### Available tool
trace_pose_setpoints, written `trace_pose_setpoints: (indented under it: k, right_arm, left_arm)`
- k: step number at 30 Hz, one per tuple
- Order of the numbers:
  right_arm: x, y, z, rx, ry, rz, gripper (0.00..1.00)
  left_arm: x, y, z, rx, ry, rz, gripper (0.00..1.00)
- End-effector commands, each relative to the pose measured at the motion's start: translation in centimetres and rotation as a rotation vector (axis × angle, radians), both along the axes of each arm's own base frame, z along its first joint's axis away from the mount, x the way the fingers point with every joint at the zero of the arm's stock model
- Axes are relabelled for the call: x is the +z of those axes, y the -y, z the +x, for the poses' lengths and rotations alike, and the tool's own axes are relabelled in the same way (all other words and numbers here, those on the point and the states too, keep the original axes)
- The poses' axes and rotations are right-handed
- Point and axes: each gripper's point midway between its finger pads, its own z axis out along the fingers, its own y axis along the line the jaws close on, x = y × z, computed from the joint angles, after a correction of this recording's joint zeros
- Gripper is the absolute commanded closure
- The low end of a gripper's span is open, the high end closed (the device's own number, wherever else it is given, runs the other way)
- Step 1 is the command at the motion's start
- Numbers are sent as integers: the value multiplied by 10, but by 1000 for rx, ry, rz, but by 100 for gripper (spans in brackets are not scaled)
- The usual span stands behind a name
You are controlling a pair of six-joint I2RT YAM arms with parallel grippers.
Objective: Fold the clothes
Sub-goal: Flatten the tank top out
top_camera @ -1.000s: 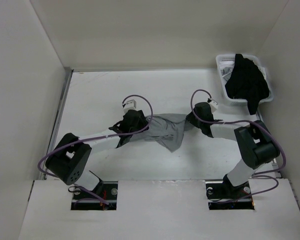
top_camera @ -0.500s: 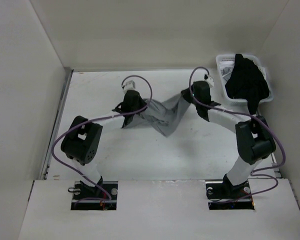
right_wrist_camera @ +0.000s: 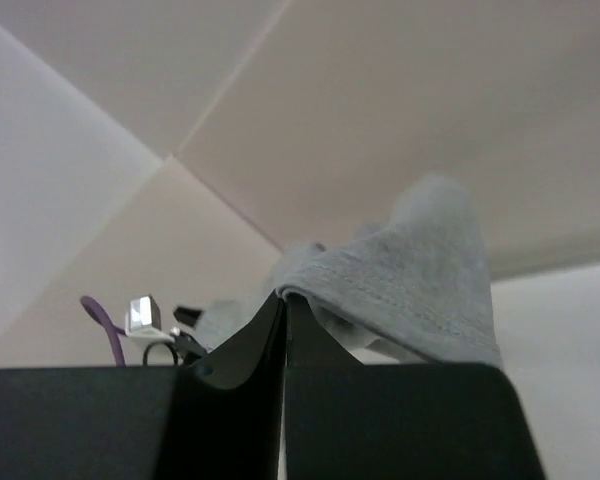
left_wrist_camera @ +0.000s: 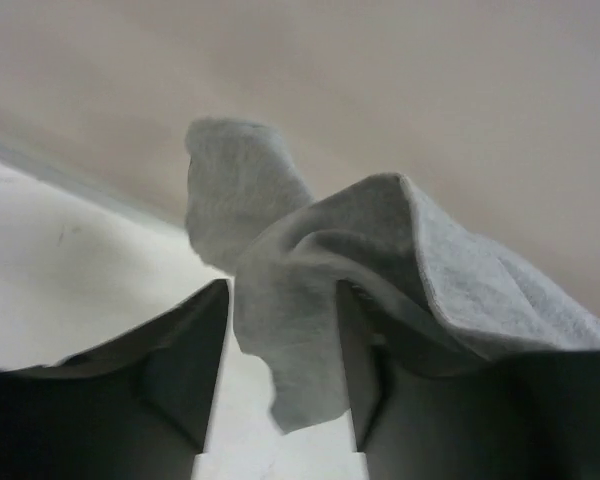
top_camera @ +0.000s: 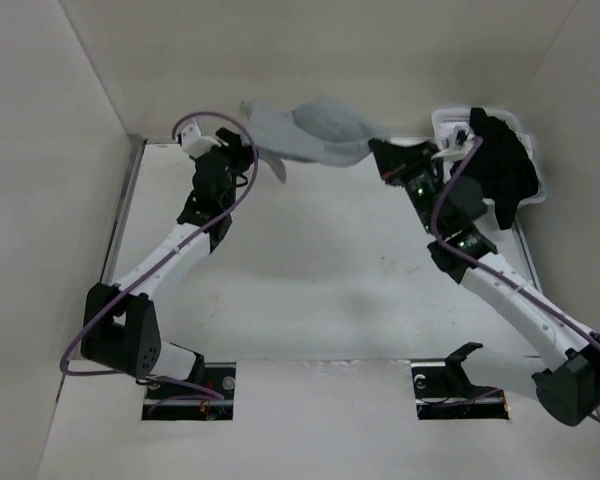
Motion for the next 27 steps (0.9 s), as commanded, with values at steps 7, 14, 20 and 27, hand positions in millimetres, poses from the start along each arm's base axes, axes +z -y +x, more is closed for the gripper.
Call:
trace_pose_setpoints:
  k: [7, 14, 20, 27]
  right_arm:
    - [-315, -4, -42, 26, -627, -193, 98]
    - [-332, 19, -38, -38, -661, -210, 96]
    - [-324, 16, -34, -31, -628, -234, 96]
    - [-327, 13, -30, -21, -621, -237, 96]
  left_arm:
    - [-181, -73, -109, 203, -302, 40, 47]
    - [-231, -66, -134, 152, -531, 171, 46]
    - [-204, 28, -106, -147, -443, 118, 51]
    - [-193, 74, -84, -251, -439, 118, 71]
